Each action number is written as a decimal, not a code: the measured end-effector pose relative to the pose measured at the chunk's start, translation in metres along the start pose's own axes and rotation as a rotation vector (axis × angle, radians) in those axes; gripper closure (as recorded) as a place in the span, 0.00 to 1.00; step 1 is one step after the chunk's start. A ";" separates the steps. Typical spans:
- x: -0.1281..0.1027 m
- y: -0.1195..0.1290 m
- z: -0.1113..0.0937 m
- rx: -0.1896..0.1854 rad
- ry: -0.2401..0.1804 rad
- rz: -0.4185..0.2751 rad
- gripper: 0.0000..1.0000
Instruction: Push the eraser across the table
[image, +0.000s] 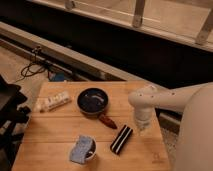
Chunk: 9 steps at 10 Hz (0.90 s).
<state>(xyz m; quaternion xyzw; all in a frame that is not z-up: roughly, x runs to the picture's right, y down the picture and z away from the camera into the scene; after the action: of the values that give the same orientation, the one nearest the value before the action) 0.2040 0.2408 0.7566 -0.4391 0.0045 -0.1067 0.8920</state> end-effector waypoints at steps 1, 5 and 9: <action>0.005 0.001 0.001 -0.004 0.000 0.006 0.98; -0.016 -0.009 0.015 -0.044 0.002 -0.033 0.98; -0.034 -0.019 0.026 -0.088 -0.002 -0.095 0.98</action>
<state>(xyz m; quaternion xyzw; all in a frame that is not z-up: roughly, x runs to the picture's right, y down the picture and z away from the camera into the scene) 0.1700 0.2566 0.7849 -0.4778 -0.0125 -0.1482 0.8658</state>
